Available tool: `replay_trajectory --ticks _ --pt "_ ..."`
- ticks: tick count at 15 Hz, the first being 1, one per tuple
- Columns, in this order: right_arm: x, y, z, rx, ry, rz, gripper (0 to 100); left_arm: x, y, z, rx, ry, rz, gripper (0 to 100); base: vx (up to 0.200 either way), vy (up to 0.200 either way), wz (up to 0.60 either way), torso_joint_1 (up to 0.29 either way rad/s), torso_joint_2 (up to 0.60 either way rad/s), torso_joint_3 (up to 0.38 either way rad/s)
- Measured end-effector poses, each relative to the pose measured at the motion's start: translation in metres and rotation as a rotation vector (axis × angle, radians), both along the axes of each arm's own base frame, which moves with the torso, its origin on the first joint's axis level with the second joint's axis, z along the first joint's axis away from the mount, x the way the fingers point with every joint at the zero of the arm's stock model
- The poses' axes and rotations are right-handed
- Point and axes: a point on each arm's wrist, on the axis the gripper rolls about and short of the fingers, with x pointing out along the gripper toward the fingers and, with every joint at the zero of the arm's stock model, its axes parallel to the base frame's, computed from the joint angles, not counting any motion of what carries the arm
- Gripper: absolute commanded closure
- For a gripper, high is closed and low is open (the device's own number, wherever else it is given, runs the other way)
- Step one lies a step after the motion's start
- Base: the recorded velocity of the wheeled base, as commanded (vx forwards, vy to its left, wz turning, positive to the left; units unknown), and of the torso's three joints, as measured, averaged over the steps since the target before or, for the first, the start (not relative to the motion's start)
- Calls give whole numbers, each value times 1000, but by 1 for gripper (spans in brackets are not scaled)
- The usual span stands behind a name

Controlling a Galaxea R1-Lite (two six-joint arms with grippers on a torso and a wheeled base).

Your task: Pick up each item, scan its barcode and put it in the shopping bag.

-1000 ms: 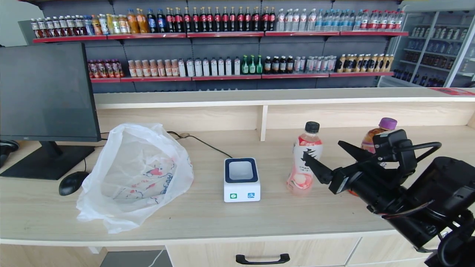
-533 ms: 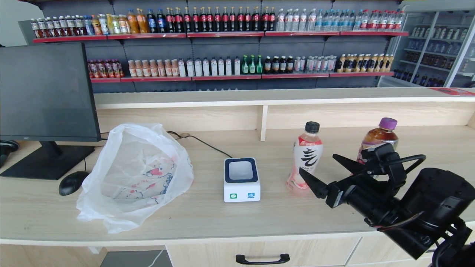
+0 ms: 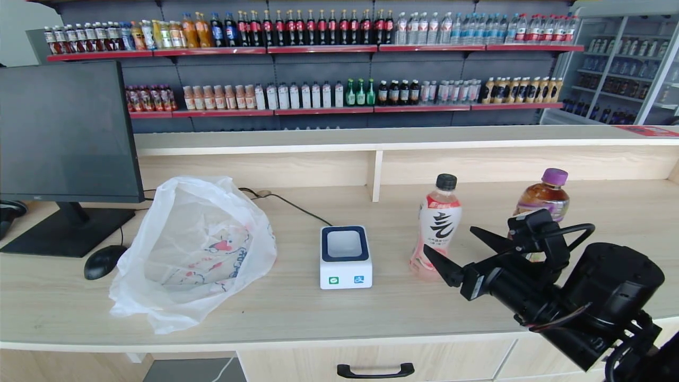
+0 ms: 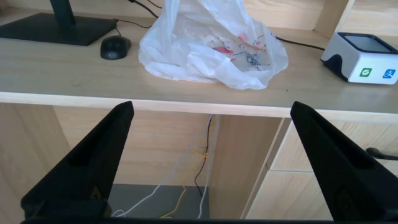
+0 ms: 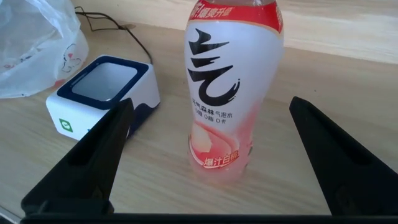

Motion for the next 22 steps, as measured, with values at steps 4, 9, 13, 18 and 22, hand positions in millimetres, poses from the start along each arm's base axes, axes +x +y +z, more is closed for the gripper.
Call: replay_trajectory --ticks 4,9,13,18,22 --pt "6 2 -6 3 19 -6 0 0 0 0 0 0 0 0 0 0 0 0 0 0" --pt "15 6 -13 28 46 -7 0 0 0 0 0 0 0 0 0 0 0 0 0 0" --pt "21 9 -19 30 62 -8 0 0 0 0 0 0 0 0 0 0 0 0 0 0" --pt "32 7 -24 27 69 -33 0 0 0 0 0 0 0 0 0 0 0 0 0 0" --pt "40 10 -27 29 62 -36 0 0 0 0 0 0 0 0 0 0 0 0 0 0"
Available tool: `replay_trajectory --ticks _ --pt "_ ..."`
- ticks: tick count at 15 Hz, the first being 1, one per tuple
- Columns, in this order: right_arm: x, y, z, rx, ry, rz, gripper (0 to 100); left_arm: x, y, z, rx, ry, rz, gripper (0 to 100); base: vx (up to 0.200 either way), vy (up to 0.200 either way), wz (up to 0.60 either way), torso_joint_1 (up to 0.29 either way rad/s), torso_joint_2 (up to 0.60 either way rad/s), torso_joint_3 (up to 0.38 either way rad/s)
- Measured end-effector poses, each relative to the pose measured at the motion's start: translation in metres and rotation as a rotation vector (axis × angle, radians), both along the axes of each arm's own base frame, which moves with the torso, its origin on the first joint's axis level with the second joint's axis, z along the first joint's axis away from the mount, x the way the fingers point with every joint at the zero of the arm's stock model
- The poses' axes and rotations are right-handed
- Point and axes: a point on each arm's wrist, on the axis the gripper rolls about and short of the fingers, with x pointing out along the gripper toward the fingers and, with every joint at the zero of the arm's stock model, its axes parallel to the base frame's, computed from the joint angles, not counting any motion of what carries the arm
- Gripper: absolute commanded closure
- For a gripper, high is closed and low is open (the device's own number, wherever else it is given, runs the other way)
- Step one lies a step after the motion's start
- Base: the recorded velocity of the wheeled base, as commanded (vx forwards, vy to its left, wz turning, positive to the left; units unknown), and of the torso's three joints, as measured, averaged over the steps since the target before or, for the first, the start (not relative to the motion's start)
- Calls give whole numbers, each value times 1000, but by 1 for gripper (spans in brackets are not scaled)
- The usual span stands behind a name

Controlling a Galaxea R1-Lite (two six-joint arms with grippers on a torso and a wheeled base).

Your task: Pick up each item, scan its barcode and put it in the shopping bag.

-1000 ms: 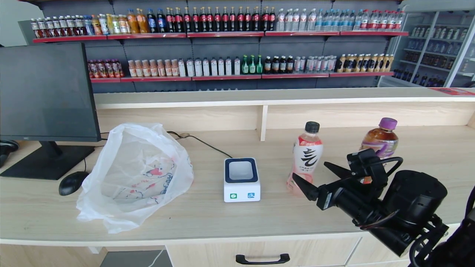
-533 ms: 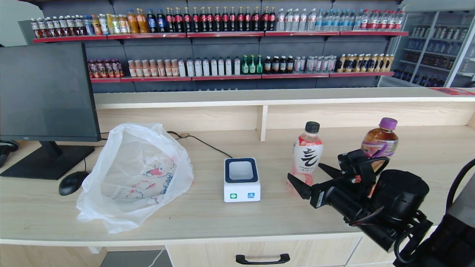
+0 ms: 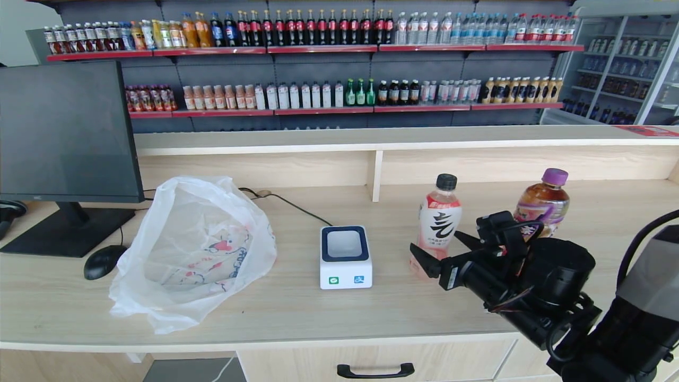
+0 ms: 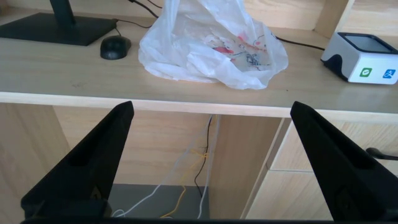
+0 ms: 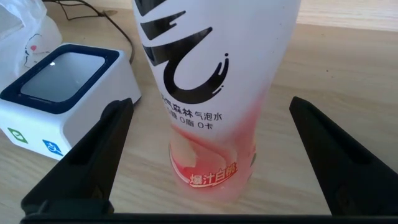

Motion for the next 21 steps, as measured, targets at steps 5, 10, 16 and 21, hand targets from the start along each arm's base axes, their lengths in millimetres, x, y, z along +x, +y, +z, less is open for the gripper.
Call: replay_trajectory --ticks 5,10,16,21 --pt "5 1 -3 -2 0 -15 0 0 0 0 0 0 0 0 0 0 0 0 0 0" --pt "9 10 0 0 -26 -93 0 0 0 0 0 0 0 0 0 0 0 0 0 0" --pt "6 21 -1 -47 -43 -146 0 0 0 0 0 0 0 0 0 0 0 0 0 0" --pt "10 19 0 -48 -52 -159 0 0 0 0 0 0 0 0 0 0 0 0 0 0"
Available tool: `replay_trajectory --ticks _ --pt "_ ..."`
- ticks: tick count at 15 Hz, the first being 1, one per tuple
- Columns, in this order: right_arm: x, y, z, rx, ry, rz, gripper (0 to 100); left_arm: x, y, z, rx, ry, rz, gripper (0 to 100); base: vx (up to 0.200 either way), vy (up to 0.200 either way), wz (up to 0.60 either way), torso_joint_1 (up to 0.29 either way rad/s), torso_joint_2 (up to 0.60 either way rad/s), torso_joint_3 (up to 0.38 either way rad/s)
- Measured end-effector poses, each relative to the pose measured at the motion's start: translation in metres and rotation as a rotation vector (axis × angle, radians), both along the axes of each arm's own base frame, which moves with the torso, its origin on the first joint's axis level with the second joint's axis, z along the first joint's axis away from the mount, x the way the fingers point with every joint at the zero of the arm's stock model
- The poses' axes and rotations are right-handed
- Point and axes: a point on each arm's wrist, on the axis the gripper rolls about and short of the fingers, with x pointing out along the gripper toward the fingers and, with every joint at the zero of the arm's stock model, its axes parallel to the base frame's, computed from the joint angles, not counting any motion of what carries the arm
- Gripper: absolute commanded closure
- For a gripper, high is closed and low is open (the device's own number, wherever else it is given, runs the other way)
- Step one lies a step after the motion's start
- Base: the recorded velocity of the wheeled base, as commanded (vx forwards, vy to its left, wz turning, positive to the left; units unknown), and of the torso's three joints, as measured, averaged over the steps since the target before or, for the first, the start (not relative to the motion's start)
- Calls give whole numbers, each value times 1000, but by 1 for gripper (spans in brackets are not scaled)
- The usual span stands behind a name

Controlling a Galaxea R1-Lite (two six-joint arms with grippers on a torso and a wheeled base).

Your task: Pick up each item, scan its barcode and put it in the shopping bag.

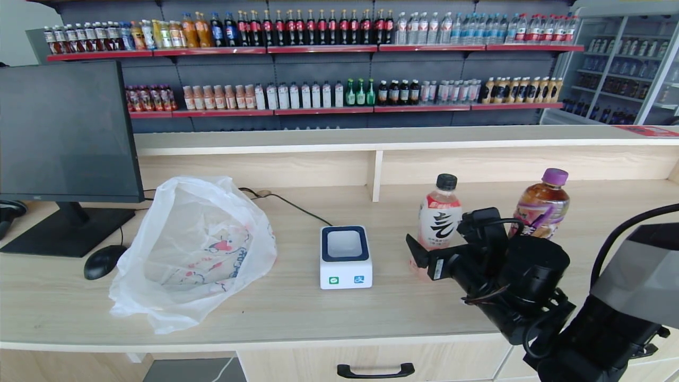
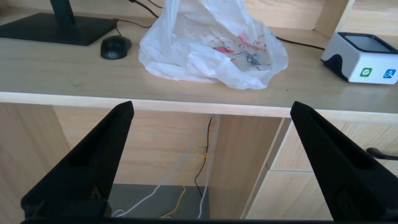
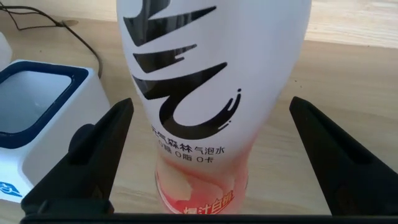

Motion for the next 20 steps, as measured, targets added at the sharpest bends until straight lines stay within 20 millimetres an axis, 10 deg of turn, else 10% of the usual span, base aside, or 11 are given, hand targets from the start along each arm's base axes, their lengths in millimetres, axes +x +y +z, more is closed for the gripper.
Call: replay_trajectory --ticks 15,16,20 --pt "24 -1 1 16 -41 -34 0 0 0 0 0 0 0 0 0 0 0 0 0 0" --pt "24 -1 0 16 -39 -33 100 0 0 0 0 0 0 0 0 0 0 0 0 0" --pt "25 0 -2 16 -30 -31 100 0 0 0 0 0 0 0 0 0 0 0 0 0"
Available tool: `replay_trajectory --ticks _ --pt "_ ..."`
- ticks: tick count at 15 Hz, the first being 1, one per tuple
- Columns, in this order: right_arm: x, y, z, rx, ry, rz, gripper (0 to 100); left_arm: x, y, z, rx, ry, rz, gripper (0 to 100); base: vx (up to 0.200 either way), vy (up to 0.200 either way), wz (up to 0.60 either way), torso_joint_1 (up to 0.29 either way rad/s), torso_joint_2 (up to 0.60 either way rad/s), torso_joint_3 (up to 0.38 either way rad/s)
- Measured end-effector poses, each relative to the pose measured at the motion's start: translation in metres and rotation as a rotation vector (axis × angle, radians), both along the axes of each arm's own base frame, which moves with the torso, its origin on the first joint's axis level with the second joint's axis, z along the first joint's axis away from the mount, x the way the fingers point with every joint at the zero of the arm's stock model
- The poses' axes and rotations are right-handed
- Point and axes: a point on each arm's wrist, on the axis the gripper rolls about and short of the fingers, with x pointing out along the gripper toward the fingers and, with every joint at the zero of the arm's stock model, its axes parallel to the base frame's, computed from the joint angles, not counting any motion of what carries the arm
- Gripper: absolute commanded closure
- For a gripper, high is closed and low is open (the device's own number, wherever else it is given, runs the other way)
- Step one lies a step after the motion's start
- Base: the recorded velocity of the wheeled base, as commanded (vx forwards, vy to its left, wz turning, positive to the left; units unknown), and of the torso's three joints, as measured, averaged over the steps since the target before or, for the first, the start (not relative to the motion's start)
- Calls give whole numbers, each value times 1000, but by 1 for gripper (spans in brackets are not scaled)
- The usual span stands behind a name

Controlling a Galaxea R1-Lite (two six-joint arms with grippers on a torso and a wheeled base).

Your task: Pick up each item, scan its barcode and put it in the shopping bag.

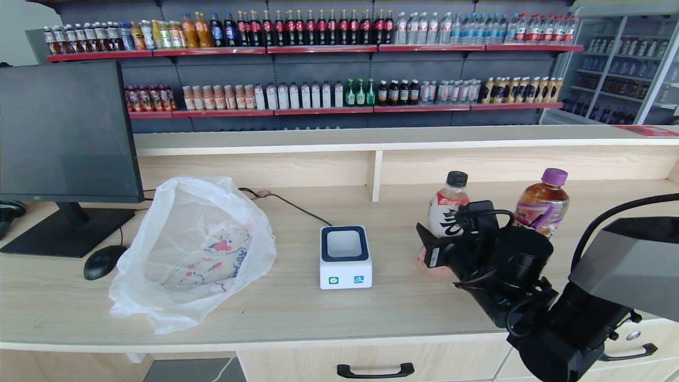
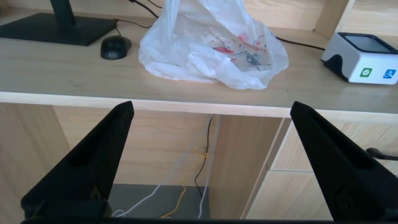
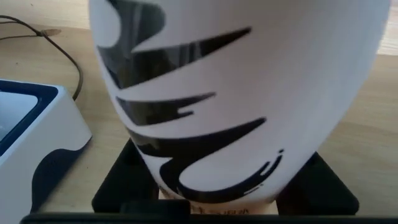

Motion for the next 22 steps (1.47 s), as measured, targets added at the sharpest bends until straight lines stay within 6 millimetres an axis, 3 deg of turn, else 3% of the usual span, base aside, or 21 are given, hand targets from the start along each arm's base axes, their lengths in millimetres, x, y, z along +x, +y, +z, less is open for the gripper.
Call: replay_trajectory --ticks 6,10,15,22 --pt "-2 1 4 5 -10 7 100 0 0 0 0 0 0 0 0 0 0 0 0 0" --pt "-9 -2 17 21 -40 12 100 0 0 0 0 0 0 0 0 0 0 0 0 0" --pt "-33 9 36 72 -67 80 100 0 0 0 0 0 0 0 0 0 0 0 0 0" --pt "-67 5 56 96 -95 132 100 0 0 0 0 0 0 0 0 0 0 0 0 0"
